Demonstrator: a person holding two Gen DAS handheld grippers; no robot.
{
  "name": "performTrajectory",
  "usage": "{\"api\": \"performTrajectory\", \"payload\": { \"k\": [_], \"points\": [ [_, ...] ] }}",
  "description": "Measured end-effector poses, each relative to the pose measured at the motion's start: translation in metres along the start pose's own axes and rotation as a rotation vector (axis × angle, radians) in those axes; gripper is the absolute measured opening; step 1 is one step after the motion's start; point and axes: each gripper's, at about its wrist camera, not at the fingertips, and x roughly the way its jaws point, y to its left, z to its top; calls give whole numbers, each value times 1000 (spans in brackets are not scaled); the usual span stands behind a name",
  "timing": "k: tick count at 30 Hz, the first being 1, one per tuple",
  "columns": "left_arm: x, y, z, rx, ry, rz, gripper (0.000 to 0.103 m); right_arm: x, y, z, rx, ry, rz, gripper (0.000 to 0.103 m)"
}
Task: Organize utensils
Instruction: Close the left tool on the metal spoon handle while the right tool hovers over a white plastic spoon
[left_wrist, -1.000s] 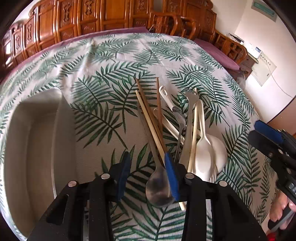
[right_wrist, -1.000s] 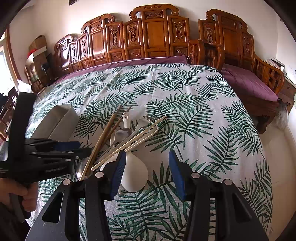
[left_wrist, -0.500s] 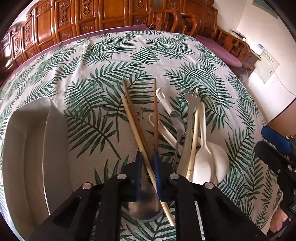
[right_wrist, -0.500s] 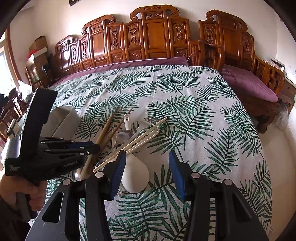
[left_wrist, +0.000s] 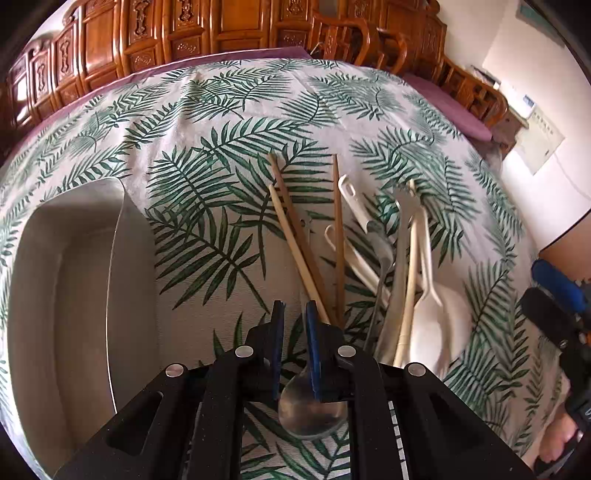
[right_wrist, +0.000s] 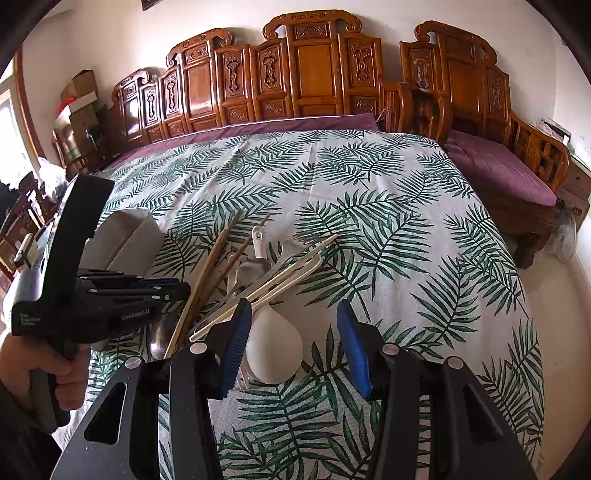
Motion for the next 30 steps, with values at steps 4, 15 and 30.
{"api": "performTrajectory", "payload": {
  "k": [4,15,30],
  "points": [
    [1,-1,1,-6,-9,-18,11,3,3,-2,-6,7,0,51],
    [-2,3,3,-23,-37,-70,11,11,6,-8,-17,29,-3,51],
    [10,-8,15,46,-11,10,12,17,11,-12,-30,46,-1,51]
  ]
}}
